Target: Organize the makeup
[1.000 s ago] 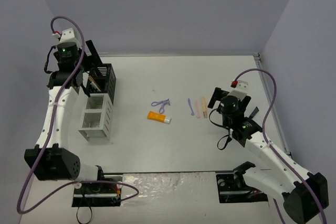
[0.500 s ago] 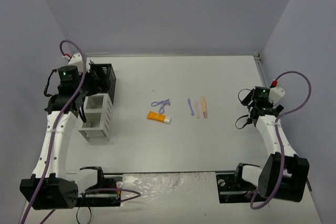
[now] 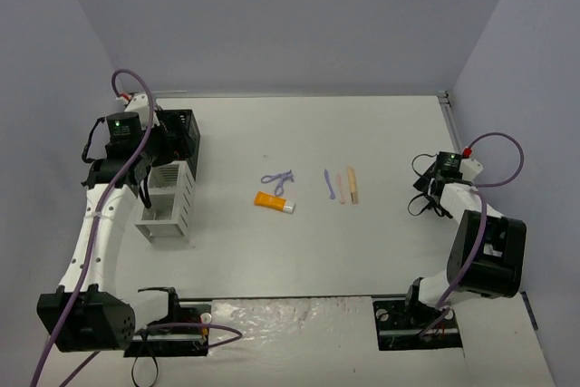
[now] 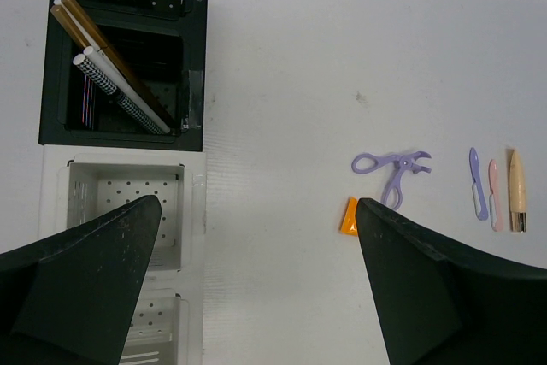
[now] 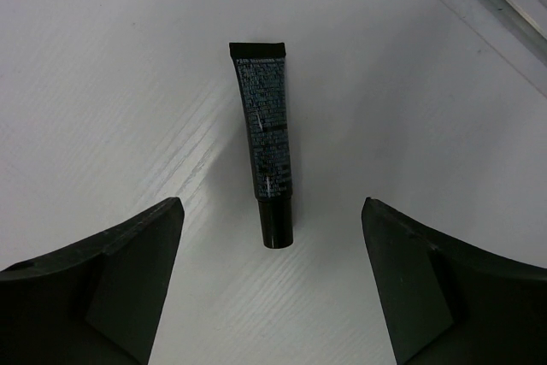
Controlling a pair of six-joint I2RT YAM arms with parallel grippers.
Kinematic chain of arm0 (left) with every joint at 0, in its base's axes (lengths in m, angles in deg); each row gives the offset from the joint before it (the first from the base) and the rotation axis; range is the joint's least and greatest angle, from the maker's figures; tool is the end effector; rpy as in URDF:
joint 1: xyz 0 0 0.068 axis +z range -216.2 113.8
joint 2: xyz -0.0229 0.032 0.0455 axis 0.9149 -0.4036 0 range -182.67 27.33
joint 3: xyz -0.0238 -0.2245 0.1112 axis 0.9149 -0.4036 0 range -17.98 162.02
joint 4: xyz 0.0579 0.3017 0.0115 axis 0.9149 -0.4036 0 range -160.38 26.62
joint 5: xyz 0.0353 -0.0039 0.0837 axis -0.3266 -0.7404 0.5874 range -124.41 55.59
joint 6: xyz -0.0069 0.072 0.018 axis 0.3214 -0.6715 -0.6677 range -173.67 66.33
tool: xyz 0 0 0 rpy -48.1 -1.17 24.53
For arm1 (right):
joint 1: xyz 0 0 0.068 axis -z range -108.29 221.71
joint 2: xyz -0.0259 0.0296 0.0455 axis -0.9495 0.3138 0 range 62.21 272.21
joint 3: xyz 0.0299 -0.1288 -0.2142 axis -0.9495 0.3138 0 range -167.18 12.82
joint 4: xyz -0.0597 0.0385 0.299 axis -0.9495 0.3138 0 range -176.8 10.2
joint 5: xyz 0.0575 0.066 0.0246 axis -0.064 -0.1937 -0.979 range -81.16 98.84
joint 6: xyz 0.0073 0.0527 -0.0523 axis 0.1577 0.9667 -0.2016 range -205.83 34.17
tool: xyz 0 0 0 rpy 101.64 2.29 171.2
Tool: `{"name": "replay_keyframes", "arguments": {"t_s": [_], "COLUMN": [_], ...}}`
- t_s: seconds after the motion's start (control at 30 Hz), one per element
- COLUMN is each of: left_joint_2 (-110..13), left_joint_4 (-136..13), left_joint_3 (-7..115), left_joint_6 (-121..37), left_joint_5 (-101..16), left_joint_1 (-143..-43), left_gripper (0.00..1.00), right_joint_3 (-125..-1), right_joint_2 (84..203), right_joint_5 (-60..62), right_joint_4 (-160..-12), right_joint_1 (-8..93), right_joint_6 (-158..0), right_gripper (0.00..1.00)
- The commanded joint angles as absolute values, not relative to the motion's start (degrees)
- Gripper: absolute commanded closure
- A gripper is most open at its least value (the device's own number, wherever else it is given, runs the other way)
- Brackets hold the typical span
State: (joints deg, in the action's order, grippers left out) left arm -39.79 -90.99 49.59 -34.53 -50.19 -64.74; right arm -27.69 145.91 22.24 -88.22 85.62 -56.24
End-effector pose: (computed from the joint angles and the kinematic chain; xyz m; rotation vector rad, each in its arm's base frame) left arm 0.3388 -0.0084 0.3376 -0.1958 2.0493 -0.4735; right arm 0.3354 -0.0981 0.1072 0.9544 2.0693 -0.1260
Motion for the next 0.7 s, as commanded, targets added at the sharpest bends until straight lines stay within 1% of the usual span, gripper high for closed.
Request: {"name": "replay_keyframes", "arguments": {"t_s": [0.0, 0.17, 0.4, 0.47, 0.5, 0.53, 0.6, 0.67], "left_joint_2": [-40.0, -40.17, -39.99, -39.92, -40.01, -40.08, -40.08, -40.08], "left_joint_4": [-87.82, -87.81, -87.89, -87.81, -87.83, -87.98, -88.06, -88.37], "left_joint_3": [51.46, 51.56, 51.53, 51.45, 51.47, 51.54, 51.39, 51.44], "left_joint_6": [-34.08, -34.01, -34.05, -33.88, -33.79, -33.71, -33.26, -32.09], "left_joint_5": [-50.56, -50.51, -50.5, -50.59, -50.72, -51.02, -51.77, -53.81], "left_joint_1": [-64.88, -64.94, -64.88, -64.88, -64.89, -64.97, -64.97, -64.97], "left_gripper": [0.03, 0.03, 0.03, 0.03, 0.03, 0.03, 0.03, 0.03], "right_joint_3": [-28.25, -29.12, -29.09, -28.91, -28.85, -28.93, -29.23, -30.16], "right_joint_2": [147.73, 152.17, 154.78, 153.94, 153.22, 151.84, 148.76, 145.98], "right_joint_5": [21.42, 20.32, 19.31, 19.38, 19.38, 19.38, 19.08, 18.07], "right_joint_4": [-92.28, -92.62, -93.32, -93.48, -93.49, -93.57, -93.72, -94.04], "right_joint_1": [85.86, 85.86, 85.82, 85.39, 85.21, 84.97, 83.47, 79.84], "right_joint_6": [-56.27, -56.43, -56.51, -56.98, -57.3, -57.54, -58.59, -60.23], "right_gripper": [0.26, 0.4, 0.63, 0.79, 0.89, 0.93, 0.99, 1.0]}}
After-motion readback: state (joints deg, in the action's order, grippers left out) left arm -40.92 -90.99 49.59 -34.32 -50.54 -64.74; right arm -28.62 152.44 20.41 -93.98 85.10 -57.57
